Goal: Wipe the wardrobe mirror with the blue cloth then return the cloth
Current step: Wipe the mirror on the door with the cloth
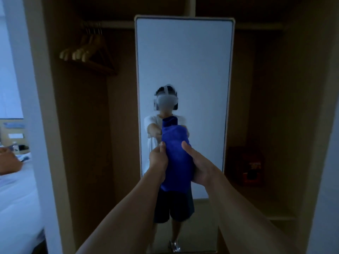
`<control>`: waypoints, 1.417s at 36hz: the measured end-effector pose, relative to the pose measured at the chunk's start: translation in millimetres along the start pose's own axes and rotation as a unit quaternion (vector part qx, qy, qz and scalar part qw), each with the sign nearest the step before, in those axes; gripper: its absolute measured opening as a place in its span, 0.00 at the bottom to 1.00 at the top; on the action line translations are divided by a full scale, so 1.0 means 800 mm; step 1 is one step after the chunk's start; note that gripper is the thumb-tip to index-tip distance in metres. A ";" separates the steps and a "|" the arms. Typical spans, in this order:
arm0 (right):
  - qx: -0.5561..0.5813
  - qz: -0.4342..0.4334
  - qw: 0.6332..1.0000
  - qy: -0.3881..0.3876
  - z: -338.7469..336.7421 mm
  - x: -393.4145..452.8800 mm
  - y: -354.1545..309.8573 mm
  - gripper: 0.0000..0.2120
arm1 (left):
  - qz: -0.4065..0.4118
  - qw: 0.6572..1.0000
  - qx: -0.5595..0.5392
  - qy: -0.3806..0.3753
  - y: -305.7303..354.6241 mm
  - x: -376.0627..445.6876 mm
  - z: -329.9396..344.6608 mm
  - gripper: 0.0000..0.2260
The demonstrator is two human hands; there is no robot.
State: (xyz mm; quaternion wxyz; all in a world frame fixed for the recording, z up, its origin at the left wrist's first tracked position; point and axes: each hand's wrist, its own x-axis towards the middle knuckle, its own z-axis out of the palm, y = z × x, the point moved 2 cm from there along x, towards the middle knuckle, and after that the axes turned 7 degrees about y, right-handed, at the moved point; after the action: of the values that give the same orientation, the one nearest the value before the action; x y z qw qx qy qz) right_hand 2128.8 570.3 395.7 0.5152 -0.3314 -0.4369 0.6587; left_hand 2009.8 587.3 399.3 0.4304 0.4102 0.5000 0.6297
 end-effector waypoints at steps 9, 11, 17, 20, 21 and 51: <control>0.022 -0.051 0.998 0.034 0.090 0.039 -0.024 0.25 | -0.027 0.998 0.000 -0.061 0.068 0.048 -0.039 0.18; 0.029 -0.068 0.997 0.038 0.102 0.048 -0.028 0.27 | 0.033 0.997 0.059 -0.030 0.084 0.064 -0.043 0.16; 0.026 -0.092 0.994 0.054 0.130 0.081 -0.045 0.29 | 0.077 0.990 0.112 0.034 0.099 0.099 -0.059 0.16; 0.029 -0.133 0.985 0.107 0.139 0.099 -0.059 0.24 | 0.158 0.978 0.118 0.065 0.116 0.109 -0.054 0.06; 0.024 -0.154 0.980 0.124 0.141 0.104 -0.068 0.23 | 0.185 0.975 0.104 0.069 0.124 0.111 -0.051 0.06; -0.479 -0.507 0.500 0.514 0.200 0.164 -0.334 0.28 | 0.182 0.976 -0.094 0.070 0.306 0.238 0.003 0.20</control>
State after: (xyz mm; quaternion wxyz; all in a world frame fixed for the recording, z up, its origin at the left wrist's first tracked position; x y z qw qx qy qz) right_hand 2058.4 683.0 706.1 0.6574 -0.5292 -0.4371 -0.3110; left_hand 1924.3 737.3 656.7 0.3097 0.4069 0.3843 0.7686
